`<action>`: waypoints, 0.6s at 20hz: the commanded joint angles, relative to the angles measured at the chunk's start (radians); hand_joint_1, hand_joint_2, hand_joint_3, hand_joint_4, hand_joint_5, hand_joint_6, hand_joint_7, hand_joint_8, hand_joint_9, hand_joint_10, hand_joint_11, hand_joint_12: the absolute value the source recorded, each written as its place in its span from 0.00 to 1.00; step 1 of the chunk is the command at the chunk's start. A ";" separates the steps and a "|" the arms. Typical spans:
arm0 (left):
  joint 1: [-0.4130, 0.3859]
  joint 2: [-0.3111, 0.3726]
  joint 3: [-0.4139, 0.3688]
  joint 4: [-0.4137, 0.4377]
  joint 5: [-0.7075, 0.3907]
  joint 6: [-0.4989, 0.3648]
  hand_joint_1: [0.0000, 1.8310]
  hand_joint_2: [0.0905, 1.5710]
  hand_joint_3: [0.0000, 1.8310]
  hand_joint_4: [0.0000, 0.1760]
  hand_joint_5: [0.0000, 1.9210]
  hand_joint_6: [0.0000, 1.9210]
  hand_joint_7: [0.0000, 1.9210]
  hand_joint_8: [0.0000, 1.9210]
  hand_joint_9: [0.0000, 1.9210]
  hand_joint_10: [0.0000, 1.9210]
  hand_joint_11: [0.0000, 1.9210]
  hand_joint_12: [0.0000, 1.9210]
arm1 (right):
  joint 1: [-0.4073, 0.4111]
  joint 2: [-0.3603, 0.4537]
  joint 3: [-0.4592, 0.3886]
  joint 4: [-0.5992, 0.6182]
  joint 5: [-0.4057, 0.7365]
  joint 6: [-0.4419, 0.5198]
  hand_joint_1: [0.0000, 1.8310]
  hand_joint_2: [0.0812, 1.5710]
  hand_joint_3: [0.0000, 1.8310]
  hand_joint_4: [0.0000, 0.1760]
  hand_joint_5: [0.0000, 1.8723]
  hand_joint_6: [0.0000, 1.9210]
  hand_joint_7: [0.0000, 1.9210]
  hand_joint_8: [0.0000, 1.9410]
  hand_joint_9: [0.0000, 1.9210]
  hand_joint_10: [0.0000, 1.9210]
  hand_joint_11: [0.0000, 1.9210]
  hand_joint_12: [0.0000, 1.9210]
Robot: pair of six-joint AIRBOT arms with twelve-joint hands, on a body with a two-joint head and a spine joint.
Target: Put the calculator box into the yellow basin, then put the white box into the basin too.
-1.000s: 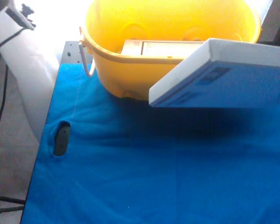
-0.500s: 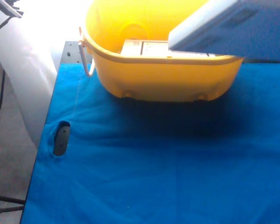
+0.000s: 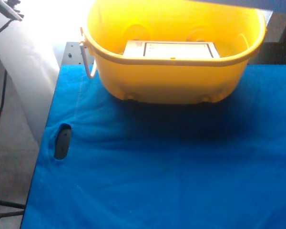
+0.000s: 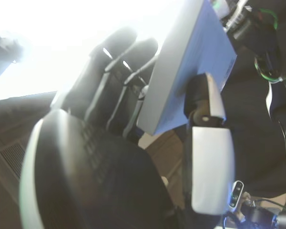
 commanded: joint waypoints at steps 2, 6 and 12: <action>0.004 0.000 0.006 -0.012 -0.127 -0.002 0.31 0.74 0.00 0.00 0.24 0.01 0.16 0.00 0.13 0.03 0.00 0.59 | 0.089 -0.026 0.033 -0.035 -0.017 0.003 0.75 0.70 0.00 0.00 0.52 0.53 0.51 0.51 0.41 0.65 0.35 0.58; 0.013 -0.006 0.012 -0.019 -0.129 -0.002 0.32 0.75 0.00 0.00 0.24 0.01 0.17 0.00 0.12 0.03 0.00 0.54 | 0.155 -0.076 0.082 -0.035 0.044 0.001 0.73 0.70 0.00 0.00 0.52 0.53 0.51 0.55 0.43 0.56 0.35 0.58; 0.016 -0.010 0.013 -0.021 -0.138 -0.002 0.32 0.75 0.00 0.00 0.24 0.00 0.16 0.00 0.11 0.03 0.00 0.55 | 0.253 -0.154 0.155 -0.035 0.152 -0.002 0.68 0.70 0.00 0.00 0.52 0.53 0.53 0.49 0.43 0.48 0.35 0.58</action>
